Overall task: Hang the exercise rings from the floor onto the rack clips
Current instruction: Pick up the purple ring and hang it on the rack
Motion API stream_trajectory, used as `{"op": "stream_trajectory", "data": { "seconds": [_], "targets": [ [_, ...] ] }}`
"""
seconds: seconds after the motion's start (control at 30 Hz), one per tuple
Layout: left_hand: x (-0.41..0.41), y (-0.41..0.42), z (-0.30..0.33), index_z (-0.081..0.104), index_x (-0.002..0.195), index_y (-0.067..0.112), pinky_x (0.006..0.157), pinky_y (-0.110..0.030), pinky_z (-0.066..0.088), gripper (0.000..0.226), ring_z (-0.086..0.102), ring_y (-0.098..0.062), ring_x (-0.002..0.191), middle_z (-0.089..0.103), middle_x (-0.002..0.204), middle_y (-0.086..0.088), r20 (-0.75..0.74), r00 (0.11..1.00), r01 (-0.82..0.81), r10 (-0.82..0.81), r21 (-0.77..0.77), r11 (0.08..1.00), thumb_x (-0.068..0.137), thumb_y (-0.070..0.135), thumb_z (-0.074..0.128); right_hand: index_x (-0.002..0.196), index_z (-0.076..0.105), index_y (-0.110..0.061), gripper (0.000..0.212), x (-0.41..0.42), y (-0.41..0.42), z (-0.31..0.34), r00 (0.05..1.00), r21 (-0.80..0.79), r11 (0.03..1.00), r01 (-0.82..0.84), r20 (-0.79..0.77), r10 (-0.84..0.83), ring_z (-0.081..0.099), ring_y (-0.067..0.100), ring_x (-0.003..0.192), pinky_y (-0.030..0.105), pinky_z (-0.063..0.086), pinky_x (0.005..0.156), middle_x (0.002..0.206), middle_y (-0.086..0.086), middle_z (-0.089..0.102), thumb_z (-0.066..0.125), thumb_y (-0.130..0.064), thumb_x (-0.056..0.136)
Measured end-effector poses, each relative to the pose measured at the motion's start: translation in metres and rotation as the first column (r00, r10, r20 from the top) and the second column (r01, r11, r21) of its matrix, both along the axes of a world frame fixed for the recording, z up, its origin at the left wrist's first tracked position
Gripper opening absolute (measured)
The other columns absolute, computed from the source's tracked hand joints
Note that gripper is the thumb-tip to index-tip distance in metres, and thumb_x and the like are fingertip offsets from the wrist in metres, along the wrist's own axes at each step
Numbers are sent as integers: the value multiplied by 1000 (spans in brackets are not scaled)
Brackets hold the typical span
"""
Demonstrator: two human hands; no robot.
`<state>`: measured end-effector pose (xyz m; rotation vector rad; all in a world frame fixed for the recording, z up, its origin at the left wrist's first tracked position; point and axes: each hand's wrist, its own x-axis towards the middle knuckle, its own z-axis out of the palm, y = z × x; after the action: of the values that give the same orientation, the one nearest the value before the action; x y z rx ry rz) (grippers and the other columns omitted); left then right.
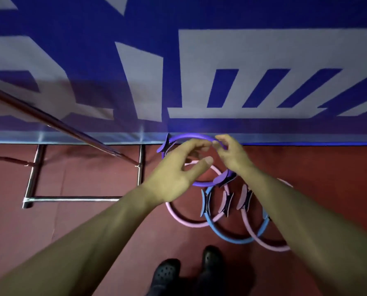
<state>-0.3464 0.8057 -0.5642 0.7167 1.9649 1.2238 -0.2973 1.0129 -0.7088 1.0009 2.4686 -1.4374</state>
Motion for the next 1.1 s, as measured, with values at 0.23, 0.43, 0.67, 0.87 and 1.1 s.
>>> {"op": "stream_trajectory", "data": {
  "seconds": [0.23,0.43,0.67,0.87,1.1],
  "targets": [
    [-17,-8,-72,59,133,28,105,-38,49,46,61,-1,115,63,129,20,16,998,-63,64,-57,996,91,46,59,140,53,-14,51,-56,13,-93,991,87,995,-43,131,32,52,32,129,39,40,108,140,15,54,58,-42,98],
    [-26,-16,-93,60,130,32,102,-41,50,45,59,-2,119,62,127,25,44,991,-124,129,-99,987,90,51,59,142,50,-15,55,-70,11,-131,970,155,986,-60,242,22,41,40,135,41,31,114,145,19,45,55,-47,98],
    [-30,-6,-91,60,131,32,109,-37,46,44,58,0,121,64,128,22,49,984,-168,172,-87,982,90,49,58,128,51,-19,39,-56,4,-136,965,166,980,-113,252,69,54,38,122,43,42,99,131,15,56,64,-36,95],
    [-23,-3,-81,62,129,26,102,-23,46,34,61,2,115,68,121,16,60,981,-183,186,-56,982,97,37,63,135,52,-15,33,-31,-14,-119,965,180,959,-219,183,186,46,35,127,43,32,107,136,10,56,51,-26,104],
    [-14,11,-26,62,129,28,106,-29,47,37,61,1,117,68,124,17,5,976,-219,219,-11,976,94,39,63,124,61,-14,25,-8,-22,-4,974,248,956,-159,-120,193,58,34,115,40,38,98,121,8,66,57,-24,101]
  ]
}}
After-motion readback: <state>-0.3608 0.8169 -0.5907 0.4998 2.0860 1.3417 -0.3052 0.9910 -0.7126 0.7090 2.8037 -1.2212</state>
